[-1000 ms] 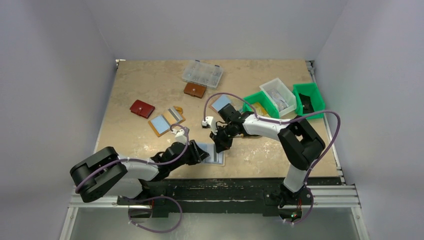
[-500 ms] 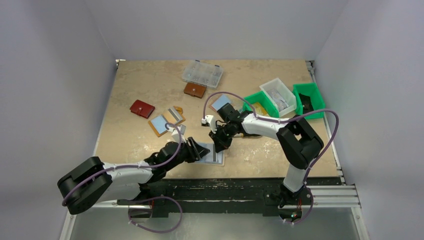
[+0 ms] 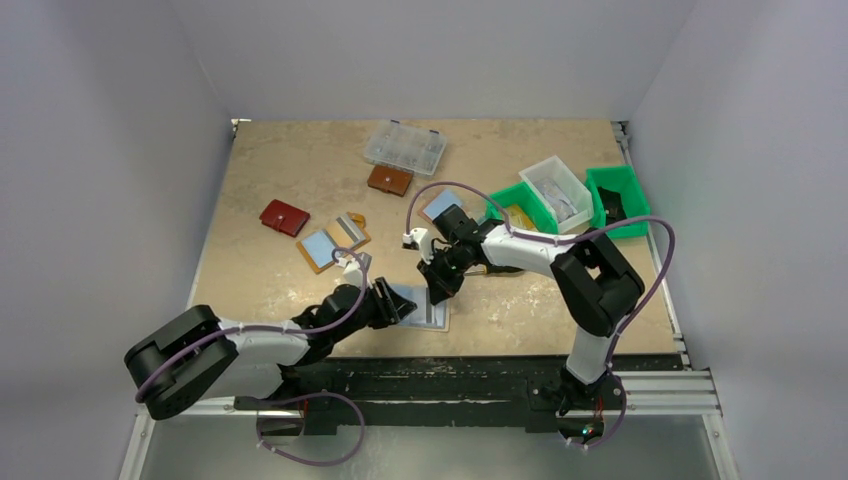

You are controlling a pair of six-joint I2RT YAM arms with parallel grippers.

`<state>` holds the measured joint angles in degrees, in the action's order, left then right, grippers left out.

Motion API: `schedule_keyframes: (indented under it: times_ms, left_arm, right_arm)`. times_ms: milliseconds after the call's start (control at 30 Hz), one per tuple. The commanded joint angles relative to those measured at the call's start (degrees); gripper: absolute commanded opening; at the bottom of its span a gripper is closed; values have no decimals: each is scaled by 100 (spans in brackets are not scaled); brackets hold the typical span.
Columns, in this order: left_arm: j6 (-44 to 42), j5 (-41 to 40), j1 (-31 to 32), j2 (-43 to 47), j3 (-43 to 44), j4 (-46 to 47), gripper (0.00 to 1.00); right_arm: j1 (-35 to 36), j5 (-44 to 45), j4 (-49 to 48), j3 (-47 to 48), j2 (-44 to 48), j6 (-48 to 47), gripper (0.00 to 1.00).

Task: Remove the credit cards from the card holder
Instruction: Remove the credit card from the card holder.

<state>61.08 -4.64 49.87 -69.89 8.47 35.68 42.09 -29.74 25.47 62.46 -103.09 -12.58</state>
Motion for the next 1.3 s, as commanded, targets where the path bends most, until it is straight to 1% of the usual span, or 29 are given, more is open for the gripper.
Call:
schedule_keyframes:
  times_ms: [0,133,200,267,467,633,733,833,933,1167,1267]
  left_arm:
    - [100,42,-71,-56,-96,369,44]
    - [127,90,-102,-101,-128,476,44]
    - [151,76,-102,-132,-135,480,40]
    - [182,24,-109,-169,-144,420,39]
    - [213,-68,-143,-174,-160,254,39]
    - [140,-206,-148,96,-116,-119,41]
    - [99,-237,-145,234,-99,-270,41]
    - [84,-123,-150,174,-100,-135,42]
    - [59,59,-151,-49,-98,159,41]
    - [61,284,-153,-479,-12,465,41]
    - [86,393,-150,-612,-3,653,38]
  right_arm:
    - [45,-59,-265,220,-232,191,0]
    - [45,-203,-303,240,-342,387,0]
    - [45,-262,-314,249,-404,484,0]
    - [45,-261,-298,266,-426,500,0]
    - [38,-47,-332,267,-361,557,0]
    - [18,225,-351,259,-370,580,0]
    - [18,198,-359,252,-392,598,0]
    - [19,89,-361,250,-422,622,0]
    - [19,-48,-365,249,-446,644,0]
    - [19,-248,-394,249,-507,747,0]
    - [19,-361,-393,249,-543,789,0]
